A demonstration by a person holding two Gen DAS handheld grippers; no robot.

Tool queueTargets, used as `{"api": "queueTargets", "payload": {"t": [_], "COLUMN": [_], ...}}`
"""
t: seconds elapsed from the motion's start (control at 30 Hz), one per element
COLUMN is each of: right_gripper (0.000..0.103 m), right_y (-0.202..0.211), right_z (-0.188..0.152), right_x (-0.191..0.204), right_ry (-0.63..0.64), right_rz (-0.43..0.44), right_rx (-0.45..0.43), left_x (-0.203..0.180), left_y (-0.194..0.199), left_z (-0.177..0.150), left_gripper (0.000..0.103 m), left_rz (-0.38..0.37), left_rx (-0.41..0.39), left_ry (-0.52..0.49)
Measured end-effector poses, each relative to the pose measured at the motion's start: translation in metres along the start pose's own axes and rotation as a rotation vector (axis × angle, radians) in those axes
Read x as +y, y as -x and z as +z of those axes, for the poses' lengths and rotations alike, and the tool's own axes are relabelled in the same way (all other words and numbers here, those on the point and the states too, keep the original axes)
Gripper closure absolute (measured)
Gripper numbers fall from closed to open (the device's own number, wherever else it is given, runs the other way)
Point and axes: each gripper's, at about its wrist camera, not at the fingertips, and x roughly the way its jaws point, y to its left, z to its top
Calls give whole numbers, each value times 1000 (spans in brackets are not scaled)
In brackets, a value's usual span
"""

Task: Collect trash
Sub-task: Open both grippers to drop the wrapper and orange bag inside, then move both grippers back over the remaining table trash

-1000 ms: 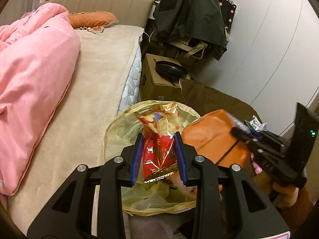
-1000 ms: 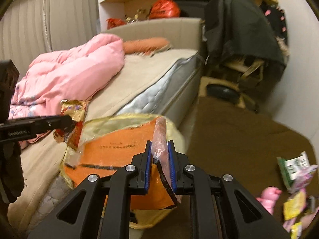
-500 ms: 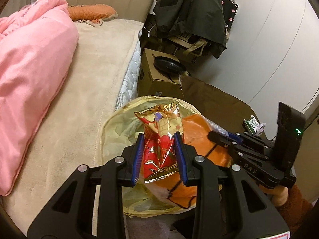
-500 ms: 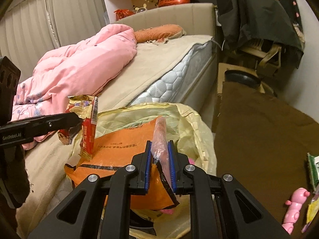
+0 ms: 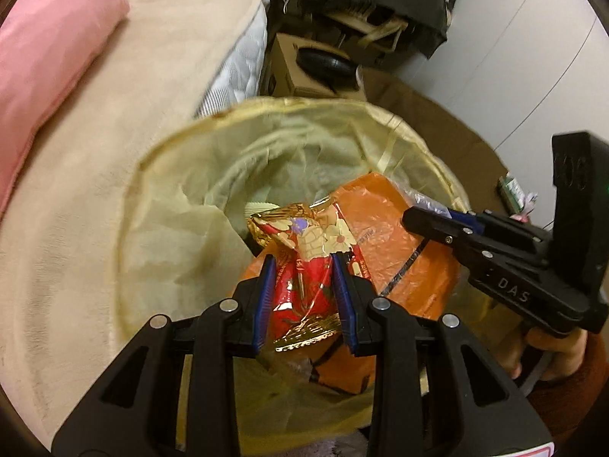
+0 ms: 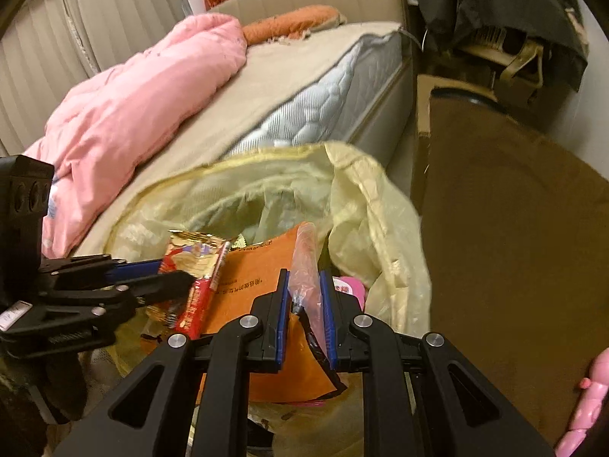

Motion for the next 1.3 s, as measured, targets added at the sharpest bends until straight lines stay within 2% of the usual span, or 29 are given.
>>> {"api": "queueTargets", "payload": {"t": [0.17,0.53,0.6,0.7,0.77,0.83,0.93,1.03,1.13,1.23,1.3], "right_gripper": [88,87,86,78,75,67,62,61,59,49,47], "right_y": [-15,-7,-4,7,17,28,51,77,103,137,153], "right_z": [-5,-4,-4,-4,-4,-3,-6,-12,-20,-37,-48], "right_x": [-7,-6,-7,-8,-9,-10,-13,-21,-31,-49,-60], "right_ry": [-17,3,-3,-21,-25,-25,-27,-36,-43,-73,-92], "right_rz": [3,-20,-18,-4,-16,-16,-35,-47,-80,-101,-106], "right_rx": [52,20,16,-2,-25,-45,-95,-143,-191,-254,-276], "left_x": [2,1,4,9,12,10,4,-4,-19,-41,-60], "left_y": [-20,-24,-18,-6,6,22,53,79,97,101,98], "left_z": [-3,-2,-3,1,5,9,15,18,23,24,22], "left_gripper": [75,75,73,64,58,54,53,52,52,52,52], "left_rz": [15,29,22,-22,-25,-5,54,92,92,74,46], "left_rx": [37,29,15,-6,-36,-80,-170,-254,-320,-352,-361], "left_ry": [-14,-8,8,50,60,57,54,66,66,42,20]}}
